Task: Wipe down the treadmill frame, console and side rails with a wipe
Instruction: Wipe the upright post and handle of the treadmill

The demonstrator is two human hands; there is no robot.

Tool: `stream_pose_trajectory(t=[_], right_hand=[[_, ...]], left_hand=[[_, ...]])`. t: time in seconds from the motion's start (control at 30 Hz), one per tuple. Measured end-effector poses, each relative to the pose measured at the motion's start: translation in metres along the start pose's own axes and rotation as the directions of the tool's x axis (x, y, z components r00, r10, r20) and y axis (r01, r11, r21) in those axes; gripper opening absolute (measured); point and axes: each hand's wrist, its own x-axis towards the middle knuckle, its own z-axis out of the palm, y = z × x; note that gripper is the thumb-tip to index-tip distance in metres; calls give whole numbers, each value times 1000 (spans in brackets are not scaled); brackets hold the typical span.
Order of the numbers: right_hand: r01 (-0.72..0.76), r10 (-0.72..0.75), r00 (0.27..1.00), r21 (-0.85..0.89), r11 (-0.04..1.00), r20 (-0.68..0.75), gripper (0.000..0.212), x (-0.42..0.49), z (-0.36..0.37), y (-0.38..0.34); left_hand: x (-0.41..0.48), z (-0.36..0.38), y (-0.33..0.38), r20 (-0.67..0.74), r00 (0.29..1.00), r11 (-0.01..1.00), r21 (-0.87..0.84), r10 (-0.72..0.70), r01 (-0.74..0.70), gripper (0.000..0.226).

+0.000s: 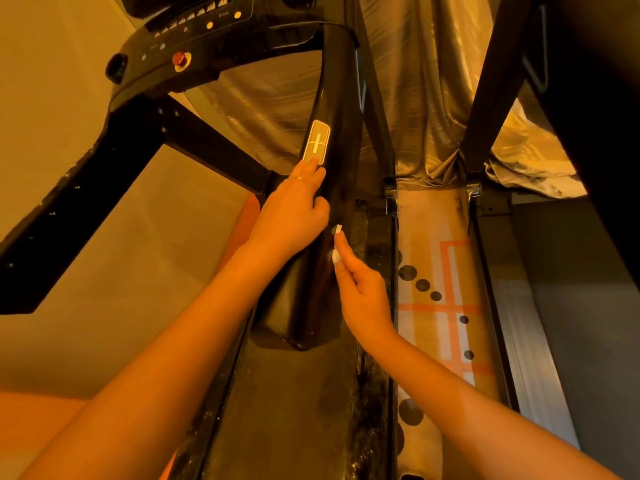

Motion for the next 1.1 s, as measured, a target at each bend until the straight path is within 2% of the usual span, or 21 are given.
stream_pose_trajectory(t=[0.13,0.23,0.37,0.6,0.73,0.83,0.97,1.1], right_hand=[[-3,3,1000,-1,1000,-18,44,9,1,-2],[16,-16,1000,42,999,2,46,-27,6,0],[75,-76,995,25,997,57,53,-81,6,2],[43,-43,999,104,994,-6,45,-48,10,-7],[132,-130,985,-2,991,116,52,-87,7,1],[178,-173,963,-9,984,207,56,-105,1,6],[211,-213,965,30,977,150,50,-99,-5,8],[208,-207,975,-8,978,88,42,-85,-19,7]], left_hand=[[-37,-6,0,61,998,999,-41,10,-7,57],[-57,0,-1,64,997,999,-2,39,-39,60],[-55,1,1,67,998,1000,-9,12,-11,62],[-57,1,2,55,998,1000,-18,-8,9,62],[-56,1,1,65,998,1000,-15,-2,3,62],[-55,1,1,68,998,1000,-15,-1,2,62],[-56,2,1,58,998,1000,-21,5,-3,61],[-56,2,0,61,998,1000,-27,12,-10,62]])
